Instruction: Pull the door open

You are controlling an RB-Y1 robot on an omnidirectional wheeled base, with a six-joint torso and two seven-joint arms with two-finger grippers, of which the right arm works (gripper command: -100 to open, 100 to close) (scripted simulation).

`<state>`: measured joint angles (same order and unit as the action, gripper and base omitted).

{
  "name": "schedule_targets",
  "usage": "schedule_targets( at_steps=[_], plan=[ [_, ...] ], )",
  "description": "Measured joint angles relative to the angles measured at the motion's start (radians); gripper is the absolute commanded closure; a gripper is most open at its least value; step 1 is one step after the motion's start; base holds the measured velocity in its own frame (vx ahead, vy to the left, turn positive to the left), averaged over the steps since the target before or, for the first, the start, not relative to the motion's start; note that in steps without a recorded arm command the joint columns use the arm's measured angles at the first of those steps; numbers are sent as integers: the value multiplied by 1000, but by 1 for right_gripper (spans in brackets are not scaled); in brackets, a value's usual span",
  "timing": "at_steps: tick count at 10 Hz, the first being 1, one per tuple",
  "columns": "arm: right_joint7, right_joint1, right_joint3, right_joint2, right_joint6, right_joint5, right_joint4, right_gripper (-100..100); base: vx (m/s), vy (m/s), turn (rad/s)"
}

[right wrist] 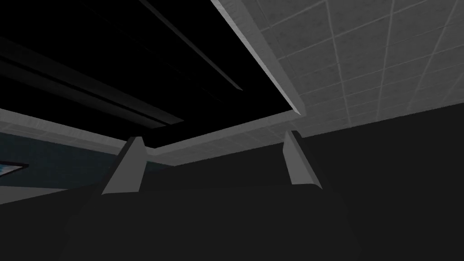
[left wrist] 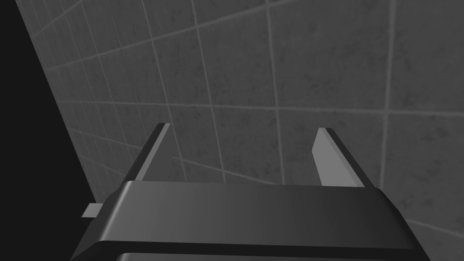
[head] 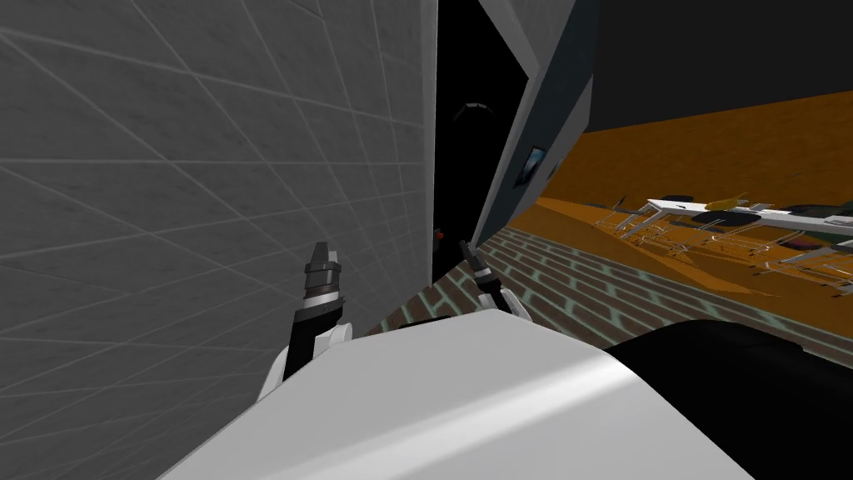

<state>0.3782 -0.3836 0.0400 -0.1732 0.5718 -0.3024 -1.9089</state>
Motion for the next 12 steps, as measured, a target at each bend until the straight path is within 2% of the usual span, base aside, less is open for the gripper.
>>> schedule_targets(
  at_steps=[5, 6, 8, 12],
  plan=[
    [108, 41, -16, -59, 5, -83, 153, -100, 88, -67, 98],
    [127, 44, -14, -75, 14, -95, 185, -100, 81, -73, 92],
    [164, 66, -17, -100, 15, -124, 247, -100, 85, -60, 91],
    [234, 96, -26, -139, 18, -177, 350, -100, 81, -60, 80]
  ],
)
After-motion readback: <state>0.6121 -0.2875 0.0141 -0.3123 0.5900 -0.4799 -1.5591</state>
